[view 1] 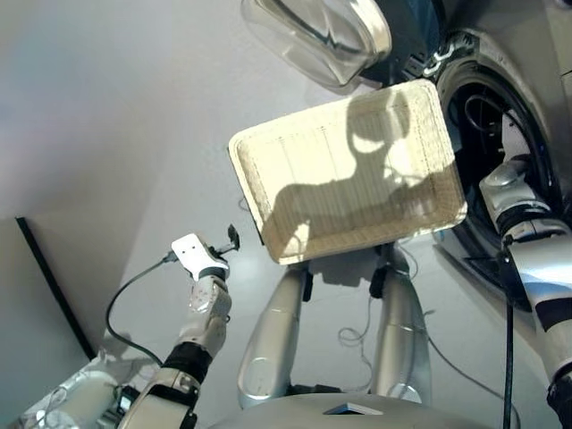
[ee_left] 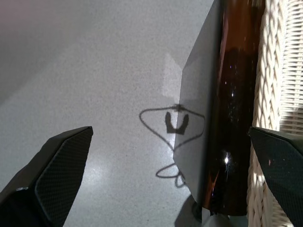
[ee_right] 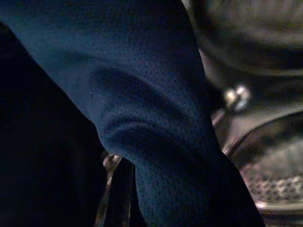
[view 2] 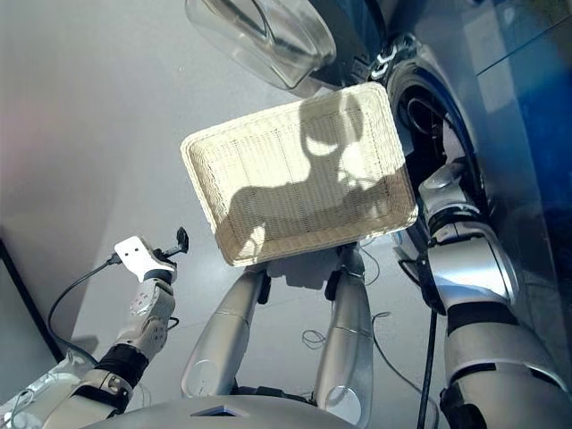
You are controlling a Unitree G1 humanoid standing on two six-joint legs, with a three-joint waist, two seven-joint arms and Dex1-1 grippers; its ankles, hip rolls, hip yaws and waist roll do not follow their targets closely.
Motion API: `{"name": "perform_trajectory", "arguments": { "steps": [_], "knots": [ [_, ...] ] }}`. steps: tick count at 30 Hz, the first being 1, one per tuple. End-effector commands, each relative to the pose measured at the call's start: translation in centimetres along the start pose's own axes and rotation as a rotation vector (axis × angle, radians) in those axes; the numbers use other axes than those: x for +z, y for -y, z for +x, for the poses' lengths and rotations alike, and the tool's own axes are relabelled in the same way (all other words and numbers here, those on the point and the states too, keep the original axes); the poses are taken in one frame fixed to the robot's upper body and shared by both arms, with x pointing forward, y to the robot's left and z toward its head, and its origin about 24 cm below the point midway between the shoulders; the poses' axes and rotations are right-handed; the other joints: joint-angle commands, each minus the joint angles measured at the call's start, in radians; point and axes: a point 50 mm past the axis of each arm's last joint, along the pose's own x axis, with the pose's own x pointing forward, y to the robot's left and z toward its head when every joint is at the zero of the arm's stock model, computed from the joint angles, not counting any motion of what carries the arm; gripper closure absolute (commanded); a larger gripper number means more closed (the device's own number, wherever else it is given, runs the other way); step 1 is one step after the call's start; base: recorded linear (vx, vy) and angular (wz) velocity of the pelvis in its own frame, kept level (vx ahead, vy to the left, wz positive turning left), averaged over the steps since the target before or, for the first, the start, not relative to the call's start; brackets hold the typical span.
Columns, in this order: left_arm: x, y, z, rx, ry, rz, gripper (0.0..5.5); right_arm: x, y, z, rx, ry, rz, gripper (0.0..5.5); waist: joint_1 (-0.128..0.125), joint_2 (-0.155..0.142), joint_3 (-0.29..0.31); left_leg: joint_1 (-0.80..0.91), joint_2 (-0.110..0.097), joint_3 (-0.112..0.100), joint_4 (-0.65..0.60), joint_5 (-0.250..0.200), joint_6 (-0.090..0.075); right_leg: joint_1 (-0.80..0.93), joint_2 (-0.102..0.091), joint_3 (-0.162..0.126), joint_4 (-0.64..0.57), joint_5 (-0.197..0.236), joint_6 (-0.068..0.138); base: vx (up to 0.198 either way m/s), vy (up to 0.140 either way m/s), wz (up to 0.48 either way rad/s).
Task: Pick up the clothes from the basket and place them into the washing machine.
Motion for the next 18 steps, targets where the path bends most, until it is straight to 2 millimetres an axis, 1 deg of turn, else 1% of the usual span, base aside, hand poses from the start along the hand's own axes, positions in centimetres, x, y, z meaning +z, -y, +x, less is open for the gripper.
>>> {"name": "perform_trajectory", "arguments": {
  "steps": [1, 2, 3, 4, 5, 6, 9, 10, 11, 12, 13, 14, 15, 16, 17, 18],
  "knots": [
    [2.6, 0.2, 0.6, 0.016, 0.123, -0.026, 0.0, 2.7, 7.0, 3.9, -0.301, 0.138, -0.082, 5.5, -0.021, 0.016, 0.037, 0.011, -0.061, 0.017, 0.0, -0.017, 0.043, 0.071, 0.068, -0.035, 0.008, -0.068, 0.011, 0.0, 0.0, 0.0],
    [2.6, 0.2, 0.6, 0.016, 0.123, -0.026, 0.0, 2.6, 7.0, 3.9, -0.301, 0.137, -0.082, 5.5, -0.021, 0.016, 0.036, 0.01, -0.061, 0.018, 0.0, -0.017, 0.043, 0.071, 0.068, -0.034, 0.008, -0.069, 0.011, 0.0, 0.0, 0.0],
    [2.9, 0.2, 0.7, 0.023, 0.134, -0.038, 0.0, 3.0, 6.7, 3.8, -0.286, 0.13, -0.071, 0.95, -0.023, 0.011, 0.032, 0.013, -0.061, 0.019, -0.005, -0.022, 0.045, 0.071, 0.069, -0.035, 0.006, -0.069, 0.012, -0.067, 0.041, -0.028],
    [3.0, 0.2, 0.8, 0.03, 0.137, -0.043, 0.0, 3.3, 6.3, 3.6, -0.273, 0.126, -0.045, 0.0, -0.026, 0.01, 0.036, 0.0, -0.061, 0.028, -0.004, 0.004, 0.05, 0.061, 0.067, -0.045, -0.001, -0.041, 0.003, -0.067, 0.041, -0.025],
    [3.0, 0.2, 0.8, 0.03, 0.137, -0.043, 0.0, 3.3, 6.3, 3.6, -0.273, 0.126, -0.044, 0.0, -0.026, 0.009, 0.036, 0.0, -0.061, 0.028, -0.004, 0.004, 0.05, 0.061, 0.067, -0.045, -0.002, -0.041, 0.003, -0.071, 0.034, -0.019],
    [3.0, 0.0, 0.9, 0.046, 0.134, -0.053, 0.0, 4.0, 5.0, 2.8, -0.225, 0.143, 0.019, 0.0, -0.032, 0.002, 0.035, 0.005, -0.06, 0.03, -0.007, 0.001, 0.051, 0.064, 0.068, -0.042, -0.005, -0.037, 0.003, 0.0, 0.0, 0.0],
    [2.9, -0.3, 0.9, 0.067, 0.133, -0.058, 0.0, 4.7, 2.6, 1.4, -0.117, 0.166, 0.109, 0.0, -0.041, -0.009, 0.032, 0.014, -0.058, 0.033, -0.013, -0.001, 0.051, 0.072, 0.071, -0.038, -0.017, -0.032, 0.004, 0.0, 0.0, 0.0],
    [2.9, -0.3, 0.9, 0.068, 0.132, -0.057, 0.0, 4.7, 2.6, 1.3, -0.116, 0.165, 0.109, 0.0, -0.041, -0.01, 0.032, 0.015, -0.058, 0.034, -0.014, 0.0, 0.051, 0.073, 0.071, -0.038, -0.017, -0.032, 0.004, 0.0, 0.0, 0.0],
    [2.9, -0.4, 0.9, 0.072, 0.131, -0.058, 0.0, 4.7, 1.7, 0.8, -0.061, 0.166, 0.14, 0.0, -0.043, -0.014, 0.029, 0.018, -0.056, 0.034, -0.015, -0.001, 0.051, 0.078, 0.072, -0.038, -0.022, -0.031, 0.004, 0.0, 0.0, 0.0],
    [2.9, -0.6, 1.0, 0.08, 0.127, -0.055, 0.0, 4.9, 0.5, 0.0, 0.001, 0.152, 0.216, 0.0, -0.045, -0.02, 0.026, 0.025, -0.055, 0.037, -0.017, -0.002, 0.051, 0.087, 0.073, -0.039, -0.031, -0.028, 0.004, 0.0, 0.0, 0.0],
    [2.9, -0.6, 1.0, 0.08, 0.127, -0.055, 0.0, 4.9, 0.5, 0.0, 0.001, 0.152, 0.217, 0.0, -0.045, -0.021, 0.027, 0.026, -0.055, 0.037, -0.018, -0.002, 0.051, 0.088, 0.073, -0.039, -0.031, -0.028, 0.004, 0.0, 0.0, 0.0],
    [2.7, -1.0, 0.9, 0.09, 0.118, -0.047, 0.0, 4.2, -1.1, -1.1, 0.112, 0.129, 0.281, 0.0, -0.047, -0.031, 0.023, 0.033, -0.053, 0.036, -0.017, -0.002, 0.05, 0.101, 0.073, -0.041, -0.043, -0.024, 0.005, 0.117, -0.031, -0.042],
    [2.6, -1.2, 0.9, 0.093, 0.113, -0.043, 0.0, 3.9, -1.8, -1.6, 0.146, 0.118, 0.296, 0.0, -0.045, -0.033, 0.016, 0.052, -0.051, 0.028, -0.021, -0.03, 0.046, 0.117, 0.077, -0.032, -0.041, -0.051, 0.012, 0.121, -0.035, -0.048],
    [2.5, -1.4, 0.8, 0.094, 0.11, -0.034, 0.0, 3.5, -2.6, -2.3, 0.181, 0.105, 0.313, 0.0, -0.045, -0.036, 0.015, 0.056, -0.051, 0.028, -0.02, -0.031, 0.046, 0.122, 0.077, -0.033, -0.042, -0.051, 0.012, 0.11, -0.022, -0.052],
    [2.4, -1.4, 0.8, 0.095, 0.109, -0.033, 0.0, 3.5, -2.6, -2.3, 0.182, 0.105, 0.313, 0.0, -0.045, -0.037, 0.014, 0.057, -0.051, 0.028, -0.02, -0.031, 0.046, 0.123, 0.077, -0.033, -0.043, -0.051, 0.012, 0.0, 0.0, 0.0],
    [2.1, -1.8, 0.7, 0.095, 0.097, -0.017, 0.0, 2.0, -4.2, -3.7, 0.277, 0.063, 0.338, 0.0, -0.042, -0.043, 0.01, 0.066, -0.051, 0.028, -0.018, -0.034, 0.046, 0.133, 0.078, -0.035, -0.045, -0.05, 0.013, 0.0, 0.0, 0.0]
  ]
}}
